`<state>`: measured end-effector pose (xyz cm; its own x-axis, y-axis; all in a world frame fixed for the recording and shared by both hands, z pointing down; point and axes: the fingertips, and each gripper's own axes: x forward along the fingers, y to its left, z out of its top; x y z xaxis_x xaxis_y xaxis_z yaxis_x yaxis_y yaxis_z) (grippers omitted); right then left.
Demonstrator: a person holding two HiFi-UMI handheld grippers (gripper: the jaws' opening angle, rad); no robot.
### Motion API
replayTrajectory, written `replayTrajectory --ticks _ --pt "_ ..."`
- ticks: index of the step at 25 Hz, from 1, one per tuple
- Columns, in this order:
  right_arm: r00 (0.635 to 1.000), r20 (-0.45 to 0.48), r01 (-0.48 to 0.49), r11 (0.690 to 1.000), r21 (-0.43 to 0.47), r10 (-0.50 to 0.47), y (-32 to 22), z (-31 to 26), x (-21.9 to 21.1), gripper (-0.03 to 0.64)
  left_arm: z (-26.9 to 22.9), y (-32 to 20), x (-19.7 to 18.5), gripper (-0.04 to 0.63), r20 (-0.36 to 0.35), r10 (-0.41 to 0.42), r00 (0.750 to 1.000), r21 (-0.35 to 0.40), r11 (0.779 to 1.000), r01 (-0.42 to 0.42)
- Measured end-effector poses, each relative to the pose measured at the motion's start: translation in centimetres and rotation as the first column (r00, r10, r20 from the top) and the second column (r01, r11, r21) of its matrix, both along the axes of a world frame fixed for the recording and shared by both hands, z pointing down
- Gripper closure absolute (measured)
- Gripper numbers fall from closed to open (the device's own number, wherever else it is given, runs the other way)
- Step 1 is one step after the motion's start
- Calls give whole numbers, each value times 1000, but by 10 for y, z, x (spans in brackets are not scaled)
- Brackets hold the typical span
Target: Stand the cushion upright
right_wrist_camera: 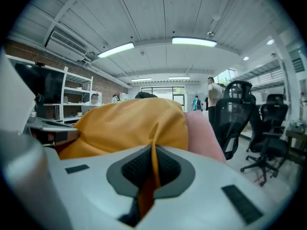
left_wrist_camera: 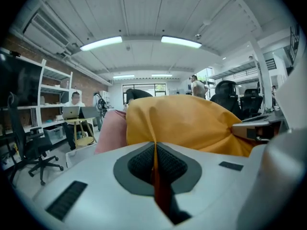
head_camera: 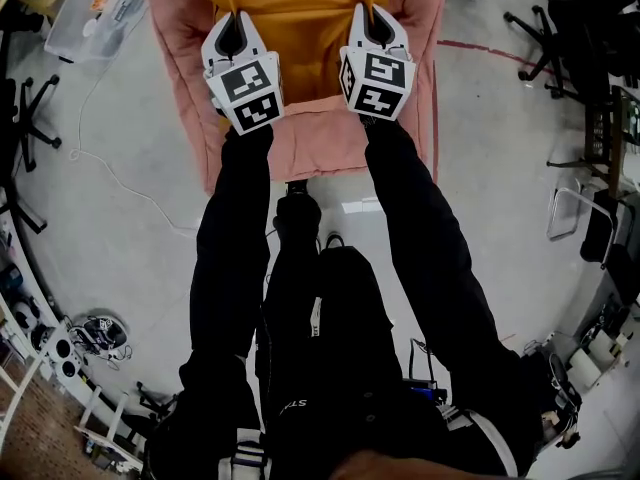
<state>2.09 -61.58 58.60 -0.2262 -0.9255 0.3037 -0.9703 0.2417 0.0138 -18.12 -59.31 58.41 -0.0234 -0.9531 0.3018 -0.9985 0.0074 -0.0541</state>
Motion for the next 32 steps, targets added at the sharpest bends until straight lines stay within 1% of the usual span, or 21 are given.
replayTrajectory --ticks 3,10,13,17,21,24,28,32 --pt "1000 -8 -1 1000 -29 0 -5 24 -3 597 25 -6 -2 588 -12 -1 1000 -33 999 0" --pt "1000 -30 -9 994 -105 6 5 78 -1 597 78 6 -2 588 -35 -6 999 -114 993 2" --pt "999 -50 -7 989 -145 0 5 101 1 597 108 8 -1 586 -36 -2 999 -174 985 -4" --pt "998 -66 -4 981 -195 -9 4 132 2 597 144 7 -2 586 -32 17 999 -251 968 -25" --pt "998 -63 2 975 -223 -16 6 153 -2 595 168 8 -8 584 -20 16 1000 -294 956 -21" --pt "998 -59 6 970 -244 -21 8 164 -2 587 181 9 -10 572 -5 21 1000 -312 950 -21" --pt "998 -64 8 966 -257 -25 8 169 0 562 186 7 -12 544 17 20 1000 -328 944 -13" --pt "998 -62 -5 965 -263 -12 22 155 9 477 172 22 -12 491 25 6 1000 -344 939 3"
